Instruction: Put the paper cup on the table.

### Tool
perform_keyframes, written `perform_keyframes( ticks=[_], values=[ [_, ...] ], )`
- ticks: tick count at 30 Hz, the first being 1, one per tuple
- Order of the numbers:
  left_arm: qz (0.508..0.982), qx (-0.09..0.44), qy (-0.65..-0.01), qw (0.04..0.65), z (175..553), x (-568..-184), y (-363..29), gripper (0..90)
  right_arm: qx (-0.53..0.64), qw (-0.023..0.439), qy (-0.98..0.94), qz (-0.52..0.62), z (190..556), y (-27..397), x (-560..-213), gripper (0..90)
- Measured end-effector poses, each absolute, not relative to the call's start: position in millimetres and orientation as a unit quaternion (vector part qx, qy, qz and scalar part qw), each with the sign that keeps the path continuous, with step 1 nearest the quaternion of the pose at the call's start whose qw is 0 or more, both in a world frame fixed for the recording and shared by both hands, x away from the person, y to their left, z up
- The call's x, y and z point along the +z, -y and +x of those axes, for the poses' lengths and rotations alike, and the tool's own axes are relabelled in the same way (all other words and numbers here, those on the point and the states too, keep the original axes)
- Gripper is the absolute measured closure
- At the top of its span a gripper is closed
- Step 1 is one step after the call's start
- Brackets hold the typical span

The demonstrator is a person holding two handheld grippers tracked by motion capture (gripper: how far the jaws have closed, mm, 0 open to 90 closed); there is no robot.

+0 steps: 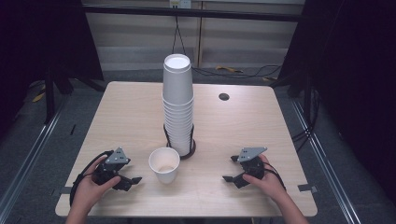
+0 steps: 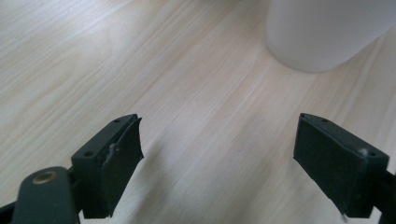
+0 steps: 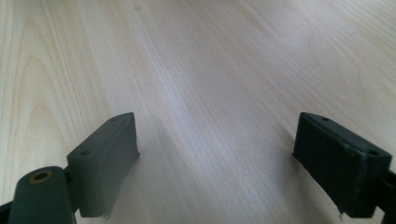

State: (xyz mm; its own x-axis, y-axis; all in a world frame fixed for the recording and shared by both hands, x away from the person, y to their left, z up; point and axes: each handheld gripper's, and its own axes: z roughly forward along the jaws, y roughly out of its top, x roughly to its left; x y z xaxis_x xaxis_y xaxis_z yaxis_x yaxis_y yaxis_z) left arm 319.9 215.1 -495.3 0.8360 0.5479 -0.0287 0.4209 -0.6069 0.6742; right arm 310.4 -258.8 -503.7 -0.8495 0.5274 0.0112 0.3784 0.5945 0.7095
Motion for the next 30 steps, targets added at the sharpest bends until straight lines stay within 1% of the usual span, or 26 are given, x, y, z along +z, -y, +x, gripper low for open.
perform_keyframes(
  ticks=[7,9,15,23,30],
  values=[
    [0.893,0.101,-0.279,0.338,322,-503,-224,15.0,0.372,0.100,-0.887,0.256,310,259,-504,13.2],
    [0.891,0.109,-0.278,0.341,322,-505,-226,14.9,0.372,0.100,-0.887,0.256,310,259,-504,13.2],
    [0.882,0.107,-0.288,0.358,323,-509,-231,14.4,0.372,0.099,-0.887,0.256,310,259,-504,13.2],
    [0.867,0.109,-0.298,0.384,322,-517,-234,7.0,0.372,0.100,-0.887,0.256,310,259,-504,13.2],
    [0.869,0.112,-0.297,0.380,324,-516,-234,5.6,0.371,0.100,-0.887,0.257,310,259,-504,13.0]
  ],
)
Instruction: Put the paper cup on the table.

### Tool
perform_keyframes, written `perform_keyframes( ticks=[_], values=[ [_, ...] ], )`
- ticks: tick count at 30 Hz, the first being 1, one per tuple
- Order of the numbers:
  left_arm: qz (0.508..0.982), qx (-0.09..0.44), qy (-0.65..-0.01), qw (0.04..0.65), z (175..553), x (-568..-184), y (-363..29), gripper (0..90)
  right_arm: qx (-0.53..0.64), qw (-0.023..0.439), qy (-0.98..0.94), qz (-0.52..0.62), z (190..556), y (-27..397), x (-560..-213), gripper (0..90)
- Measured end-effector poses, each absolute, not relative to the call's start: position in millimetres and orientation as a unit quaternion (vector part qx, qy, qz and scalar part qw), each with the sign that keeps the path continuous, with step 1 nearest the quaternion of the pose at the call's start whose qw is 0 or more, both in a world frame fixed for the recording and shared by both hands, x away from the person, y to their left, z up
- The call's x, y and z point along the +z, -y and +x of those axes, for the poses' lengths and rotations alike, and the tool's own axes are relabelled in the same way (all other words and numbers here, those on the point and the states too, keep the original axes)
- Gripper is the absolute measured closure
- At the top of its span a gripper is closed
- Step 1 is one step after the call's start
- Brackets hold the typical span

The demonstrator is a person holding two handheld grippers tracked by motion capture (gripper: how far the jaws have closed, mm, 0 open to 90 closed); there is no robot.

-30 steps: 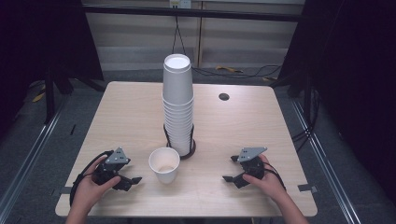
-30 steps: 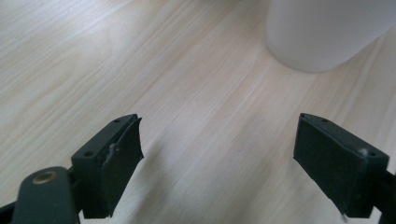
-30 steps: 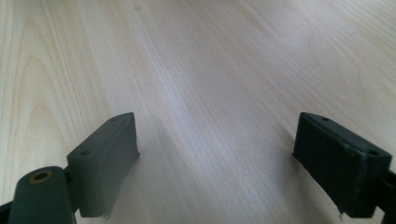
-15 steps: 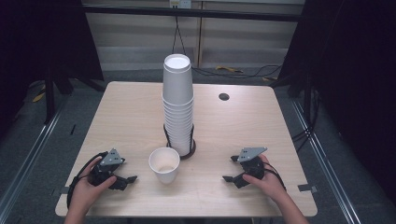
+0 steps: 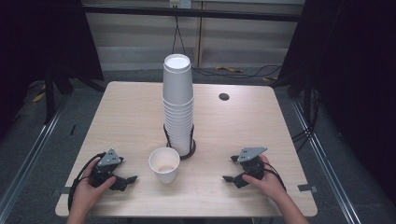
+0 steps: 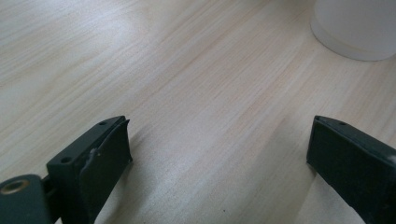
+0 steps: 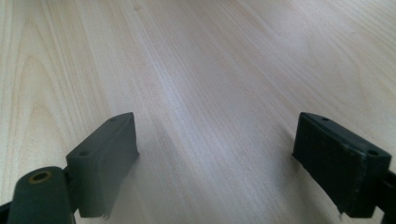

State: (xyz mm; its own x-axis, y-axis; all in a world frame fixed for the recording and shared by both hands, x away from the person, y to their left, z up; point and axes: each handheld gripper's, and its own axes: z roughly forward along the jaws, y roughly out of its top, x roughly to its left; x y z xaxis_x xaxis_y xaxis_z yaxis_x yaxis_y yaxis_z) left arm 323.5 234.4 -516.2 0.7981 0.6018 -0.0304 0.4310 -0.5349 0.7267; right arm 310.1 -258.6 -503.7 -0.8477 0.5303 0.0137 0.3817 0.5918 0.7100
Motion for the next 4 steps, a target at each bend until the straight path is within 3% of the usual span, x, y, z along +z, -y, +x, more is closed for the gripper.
perform_keyframes(
  ticks=[4],
  values=[
    [0.869,0.112,-0.297,0.380,323.5,-516.3,-234.4,5.6,0.372,0.103,-0.886,0.256,309.7,258.3,-503.7,12.7]
  ],
)
